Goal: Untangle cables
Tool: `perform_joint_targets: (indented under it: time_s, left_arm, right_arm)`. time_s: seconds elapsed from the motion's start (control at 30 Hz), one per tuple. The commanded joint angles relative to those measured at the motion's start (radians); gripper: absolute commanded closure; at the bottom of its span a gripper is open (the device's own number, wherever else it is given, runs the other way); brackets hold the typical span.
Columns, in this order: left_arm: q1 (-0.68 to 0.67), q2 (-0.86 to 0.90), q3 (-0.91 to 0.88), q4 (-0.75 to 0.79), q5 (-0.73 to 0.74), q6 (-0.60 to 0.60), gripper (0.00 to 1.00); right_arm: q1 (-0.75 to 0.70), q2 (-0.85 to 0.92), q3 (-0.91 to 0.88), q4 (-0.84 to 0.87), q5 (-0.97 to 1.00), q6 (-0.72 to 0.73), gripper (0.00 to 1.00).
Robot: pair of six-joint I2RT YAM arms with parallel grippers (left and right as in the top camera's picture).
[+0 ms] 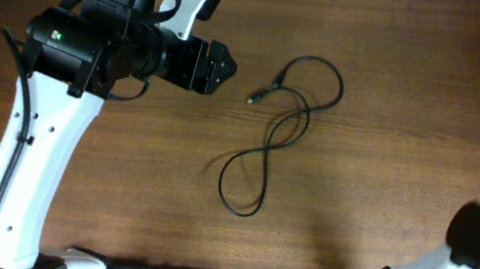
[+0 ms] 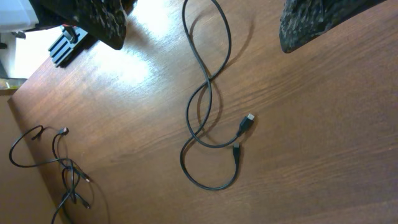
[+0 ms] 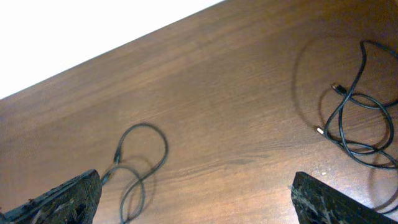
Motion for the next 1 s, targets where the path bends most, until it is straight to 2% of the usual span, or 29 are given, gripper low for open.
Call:
perform_joint_targets:
  time_s: [0.0, 0.2, 0.4, 0.63, 0.77, 0.97]
  left_arm:
    - [-0.001, 0.003, 0.015, 0.002, 0.001, 0.019, 0.21]
    - [-0.001, 0.003, 0.015, 0.000, 0.004, 0.019, 0.21]
    - [-0.001, 0.003, 0.015, -0.003, 0.003, 0.019, 0.21]
    - [-0.001, 0.003, 0.015, -0.002, 0.000, 0.019, 0.21]
    - [-0.001, 0.003, 0.015, -0.002, 0.000, 0.019, 0.21]
    - [-0.001, 0.003, 0.015, 0.001, 0.001, 0.019, 0.20]
  right_arm:
    - [0.060, -0.161, -0.114, -0.007, 0.054, 0.008, 0.04]
    - [0.090, -0.407, -0.405, 0.043, 0.098, 0.011, 0.04]
    - [0.090, -0.698, -0.825, 0.211, 0.093, 0.012, 0.03]
    - [0.090, -0.979, -1.301, 0.420, -0.045, 0.011, 0.01]
    - [0.095, -1.011, -1.522, 0.533, -0.156, 0.000, 0.01]
    - [0.233, -0.927, -1.664, 0.675, -0.188, 0.000, 0.01]
